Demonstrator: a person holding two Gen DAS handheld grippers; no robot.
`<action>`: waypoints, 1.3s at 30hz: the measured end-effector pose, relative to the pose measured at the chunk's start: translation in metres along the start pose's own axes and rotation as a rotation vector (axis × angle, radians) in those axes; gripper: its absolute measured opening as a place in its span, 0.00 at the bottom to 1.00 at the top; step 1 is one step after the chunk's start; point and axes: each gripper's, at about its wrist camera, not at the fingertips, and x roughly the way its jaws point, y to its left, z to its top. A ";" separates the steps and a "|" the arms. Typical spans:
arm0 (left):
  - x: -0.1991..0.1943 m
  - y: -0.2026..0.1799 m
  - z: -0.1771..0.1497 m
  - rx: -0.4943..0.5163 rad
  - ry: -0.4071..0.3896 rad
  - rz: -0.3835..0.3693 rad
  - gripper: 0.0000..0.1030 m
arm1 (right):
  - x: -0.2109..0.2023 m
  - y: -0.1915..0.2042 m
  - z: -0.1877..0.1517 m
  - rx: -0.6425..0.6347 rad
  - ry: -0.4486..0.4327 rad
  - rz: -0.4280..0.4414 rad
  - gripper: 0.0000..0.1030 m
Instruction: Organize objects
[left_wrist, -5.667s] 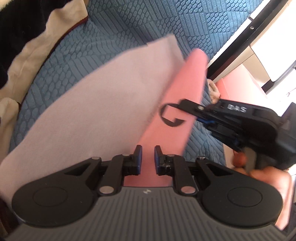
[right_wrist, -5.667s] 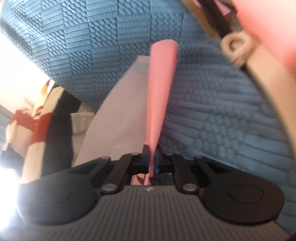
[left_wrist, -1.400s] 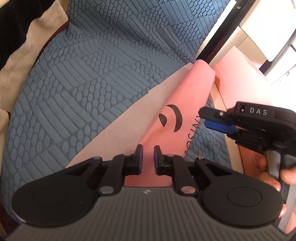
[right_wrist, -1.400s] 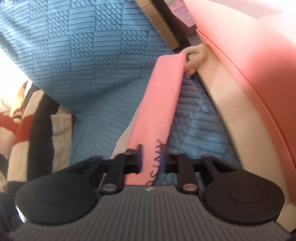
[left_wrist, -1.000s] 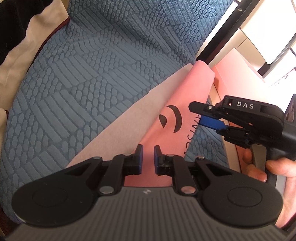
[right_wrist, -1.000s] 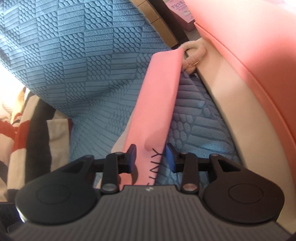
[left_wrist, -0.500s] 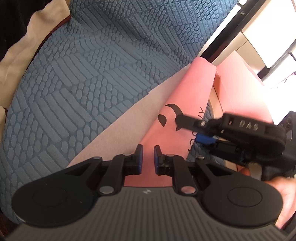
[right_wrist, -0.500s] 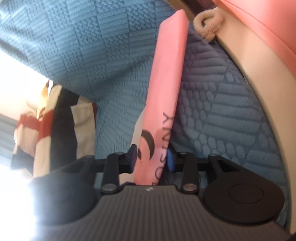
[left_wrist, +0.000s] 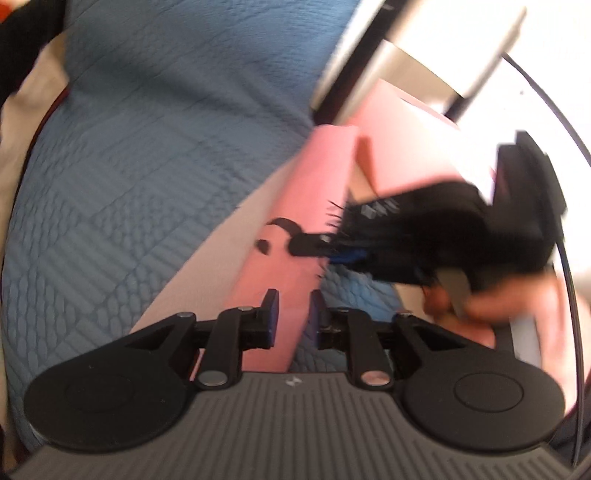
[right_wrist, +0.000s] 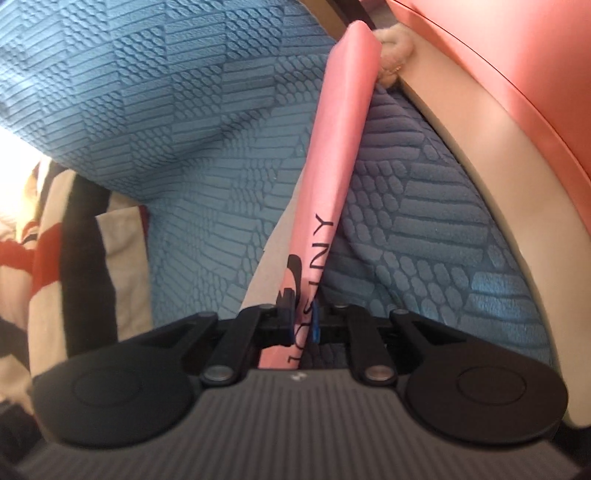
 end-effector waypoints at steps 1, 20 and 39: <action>0.000 -0.004 -0.001 0.042 0.006 -0.005 0.33 | 0.000 0.001 0.001 0.013 0.009 -0.006 0.10; 0.041 -0.048 -0.019 0.478 0.080 0.293 0.31 | 0.008 -0.002 0.015 0.230 0.117 -0.055 0.09; 0.039 0.097 0.010 -0.490 0.135 -0.200 0.21 | -0.010 0.025 0.016 -0.091 0.033 0.089 0.21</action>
